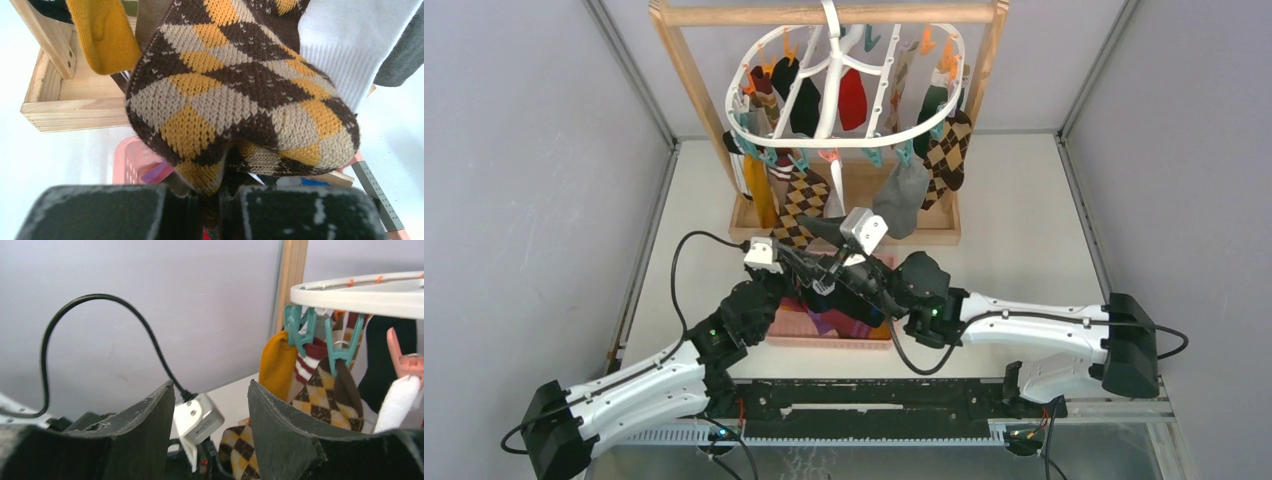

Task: Remove the socks clipped to the hanger
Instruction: Remove the sock from the hanger.

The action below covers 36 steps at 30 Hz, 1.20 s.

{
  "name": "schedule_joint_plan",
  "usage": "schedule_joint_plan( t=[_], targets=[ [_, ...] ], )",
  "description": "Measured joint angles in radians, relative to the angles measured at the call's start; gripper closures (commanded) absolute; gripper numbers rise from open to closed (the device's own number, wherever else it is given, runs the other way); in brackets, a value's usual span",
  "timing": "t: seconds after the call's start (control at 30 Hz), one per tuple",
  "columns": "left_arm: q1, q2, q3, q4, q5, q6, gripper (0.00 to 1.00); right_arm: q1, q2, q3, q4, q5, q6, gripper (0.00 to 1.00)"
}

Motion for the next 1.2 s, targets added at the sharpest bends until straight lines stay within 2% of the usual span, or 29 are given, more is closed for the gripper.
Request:
schedule_joint_plan(
  t=[0.23, 0.47, 0.87, 1.2],
  targets=[
    [0.001, -0.013, 0.000, 0.000, 0.015, 0.000, 0.95, -0.028, 0.112, 0.105, 0.040, 0.061, -0.104, 0.34],
    [0.001, 0.005, 0.000, 0.001, 0.017, 0.001, 0.95, -0.093, 0.146, 0.117, 0.049, 0.093, -0.154, 0.32],
    [0.002, 0.010, 0.000, 0.008, 0.021, 0.002, 0.95, -0.290, 0.138, 0.135, -0.007, -0.039, -0.030, 0.32],
    [0.002, 0.023, 0.000, 0.014, 0.022, 0.001, 0.95, -0.292, 0.137, 0.164, -0.032, -0.101, 0.008, 0.32]
  ],
)
